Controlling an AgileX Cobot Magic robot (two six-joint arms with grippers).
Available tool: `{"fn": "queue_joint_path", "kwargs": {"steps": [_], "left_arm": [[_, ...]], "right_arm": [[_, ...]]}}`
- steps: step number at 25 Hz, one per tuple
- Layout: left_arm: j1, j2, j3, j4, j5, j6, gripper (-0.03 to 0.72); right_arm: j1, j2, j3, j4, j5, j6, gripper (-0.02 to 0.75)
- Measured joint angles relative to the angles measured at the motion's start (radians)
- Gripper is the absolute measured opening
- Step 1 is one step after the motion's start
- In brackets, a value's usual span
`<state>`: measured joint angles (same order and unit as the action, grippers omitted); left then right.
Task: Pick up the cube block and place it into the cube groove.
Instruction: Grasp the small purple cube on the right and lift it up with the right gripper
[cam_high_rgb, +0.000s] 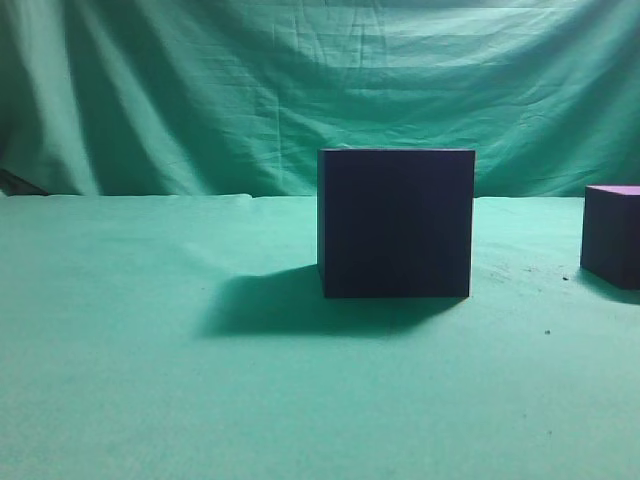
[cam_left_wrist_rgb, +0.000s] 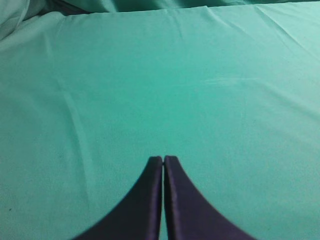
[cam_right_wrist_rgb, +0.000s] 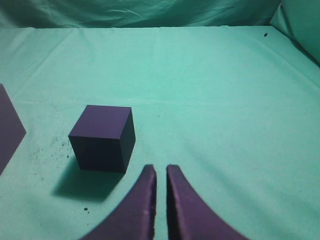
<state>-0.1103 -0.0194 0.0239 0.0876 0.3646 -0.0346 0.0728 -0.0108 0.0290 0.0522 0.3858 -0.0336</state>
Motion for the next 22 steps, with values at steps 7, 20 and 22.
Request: {"fn": "queue_joint_path", "kwargs": {"steps": [7,20,22], "left_arm": [[0.000,0.000,0.000,0.000,0.000,0.000,0.000],[0.000,0.000,0.000,0.000,0.000,0.000,0.000],[0.000,0.000,0.000,0.000,0.000,0.000,0.000]], "right_arm": [[0.000,0.000,0.000,0.000,0.000,0.000,0.049],[0.000,0.000,0.000,0.000,0.000,0.000,0.049],[0.000,0.000,0.000,0.000,-0.008,0.000,0.049]]}}
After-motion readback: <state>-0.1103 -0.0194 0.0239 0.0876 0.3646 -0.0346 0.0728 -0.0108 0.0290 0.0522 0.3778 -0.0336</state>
